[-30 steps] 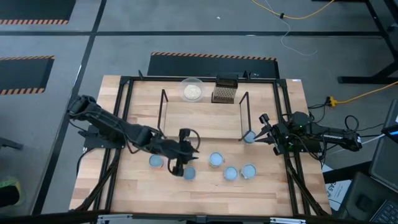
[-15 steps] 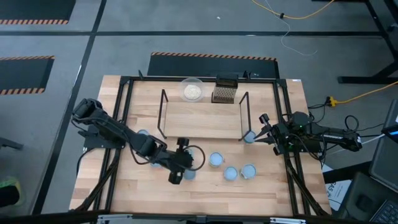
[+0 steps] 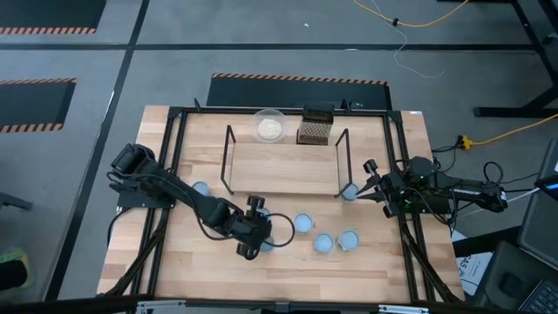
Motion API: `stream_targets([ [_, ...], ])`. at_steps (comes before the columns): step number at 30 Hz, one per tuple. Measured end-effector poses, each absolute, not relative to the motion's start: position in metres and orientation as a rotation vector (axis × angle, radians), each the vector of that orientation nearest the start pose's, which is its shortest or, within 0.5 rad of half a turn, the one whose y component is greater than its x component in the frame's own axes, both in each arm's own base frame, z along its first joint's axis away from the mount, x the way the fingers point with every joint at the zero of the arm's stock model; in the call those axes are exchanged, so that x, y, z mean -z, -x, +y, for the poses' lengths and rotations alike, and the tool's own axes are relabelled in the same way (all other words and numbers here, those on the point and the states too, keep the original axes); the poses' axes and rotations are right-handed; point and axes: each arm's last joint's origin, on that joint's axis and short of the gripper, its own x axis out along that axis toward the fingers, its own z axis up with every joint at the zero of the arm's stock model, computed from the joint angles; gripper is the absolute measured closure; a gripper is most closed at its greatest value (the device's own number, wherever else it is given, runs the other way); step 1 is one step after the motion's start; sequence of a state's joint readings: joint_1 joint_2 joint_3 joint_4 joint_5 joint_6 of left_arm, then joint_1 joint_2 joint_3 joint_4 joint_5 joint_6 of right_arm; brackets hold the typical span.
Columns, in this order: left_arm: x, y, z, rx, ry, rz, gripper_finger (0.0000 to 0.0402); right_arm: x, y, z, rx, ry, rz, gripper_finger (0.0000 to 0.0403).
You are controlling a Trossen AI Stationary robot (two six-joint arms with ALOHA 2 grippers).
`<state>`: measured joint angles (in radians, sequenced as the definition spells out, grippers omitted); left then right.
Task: Pick and place cans onto a shelf
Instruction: Put the canned spaghetti sauce on the shelf
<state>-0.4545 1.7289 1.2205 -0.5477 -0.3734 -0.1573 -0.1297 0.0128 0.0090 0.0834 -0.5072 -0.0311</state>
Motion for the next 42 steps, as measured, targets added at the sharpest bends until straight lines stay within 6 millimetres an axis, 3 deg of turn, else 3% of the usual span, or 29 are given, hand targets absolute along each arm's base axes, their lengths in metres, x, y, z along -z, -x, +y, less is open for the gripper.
stream_targets([
  [4, -0.213, -0.317, -0.142, -0.067, -0.267, 0.997, 0.0309, -0.173, -0.095, 0.002, -0.376, 0.056, -0.082, 0.035],
  [22, -0.203, -0.311, -0.14, -0.053, -0.251, 1.045, 0.0312, -0.173, -0.095, 0.002, -0.376, 0.056, -0.082, 0.035],
  [34, -0.203, -0.312, -0.139, -0.054, -0.257, 1.043, 0.0389, -0.173, -0.095, 0.002, -0.376, 0.056, -0.081, 0.035],
  [42, -0.203, -0.312, -0.139, -0.053, -0.258, 1.043, 0.0393, -0.173, -0.095, 0.002, -0.376, 0.056, -0.081, 0.035],
])
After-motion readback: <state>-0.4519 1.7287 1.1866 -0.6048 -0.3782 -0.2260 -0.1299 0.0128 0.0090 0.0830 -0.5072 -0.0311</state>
